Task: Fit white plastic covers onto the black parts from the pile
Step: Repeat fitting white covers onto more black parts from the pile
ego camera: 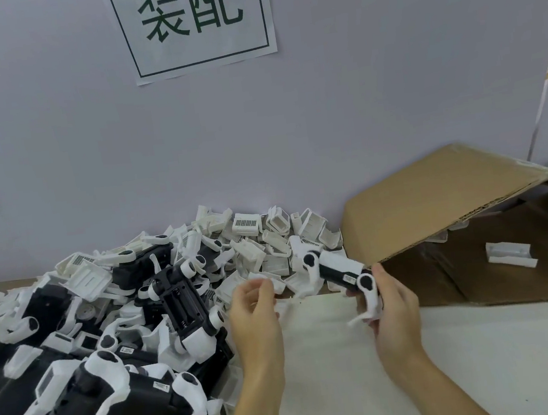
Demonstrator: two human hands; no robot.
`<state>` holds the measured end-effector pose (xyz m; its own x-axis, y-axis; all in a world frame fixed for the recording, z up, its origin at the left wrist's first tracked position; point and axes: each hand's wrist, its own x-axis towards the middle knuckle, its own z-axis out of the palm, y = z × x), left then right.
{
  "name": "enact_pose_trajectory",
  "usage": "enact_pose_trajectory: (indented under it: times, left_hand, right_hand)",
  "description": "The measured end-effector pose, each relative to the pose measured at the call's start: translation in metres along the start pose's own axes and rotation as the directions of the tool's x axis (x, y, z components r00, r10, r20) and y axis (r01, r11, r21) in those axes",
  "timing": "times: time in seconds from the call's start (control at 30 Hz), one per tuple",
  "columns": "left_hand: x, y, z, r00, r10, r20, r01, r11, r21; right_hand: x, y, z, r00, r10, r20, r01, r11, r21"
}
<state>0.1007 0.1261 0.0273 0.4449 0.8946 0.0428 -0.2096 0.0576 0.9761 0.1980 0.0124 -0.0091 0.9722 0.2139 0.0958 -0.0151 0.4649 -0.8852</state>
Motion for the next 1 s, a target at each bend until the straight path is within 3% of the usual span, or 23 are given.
enact_pose_trajectory:
  times: [0.13, 0.2, 0.4, 0.67, 1.0]
  left_hand:
    - [-0.0028, -0.0010, 0.0050, 0.966, -0.059, 0.251, 0.080, 0.994, -0.074]
    - [-0.0042, 0.0007, 0.0055, 0.955, -0.047, 0.293, 0.067, 0.996, -0.060]
    - [-0.0018, 0.0015, 0.0022, 0.969, 0.011, 0.247, 0.015, 0.994, -0.105]
    - [0.0014, 0.0005, -0.0015, 0.986, 0.036, 0.160, -0.007, 0.984, -0.177]
    - [0.0053, -0.0043, 0.0005, 0.991, 0.048, 0.122, -0.025, 0.984, -0.179]
  right_hand:
    - [0.0016, -0.0033, -0.0039, 0.982, 0.148, 0.121, -0.158, 0.985, 0.073]
    - [0.0011, -0.0008, -0.0029, 0.969, 0.173, 0.176, -0.190, 0.978, 0.087]
    - [-0.0023, -0.0024, 0.0008, 0.954, 0.139, 0.266, -0.170, 0.981, 0.097]
    - [-0.0031, 0.0028, -0.0004, 0.926, -0.001, 0.378, 0.032, 0.997, -0.073]
    - [-0.0054, 0.0013, -0.0021, 0.919, -0.173, 0.354, 0.208, 0.976, -0.065]
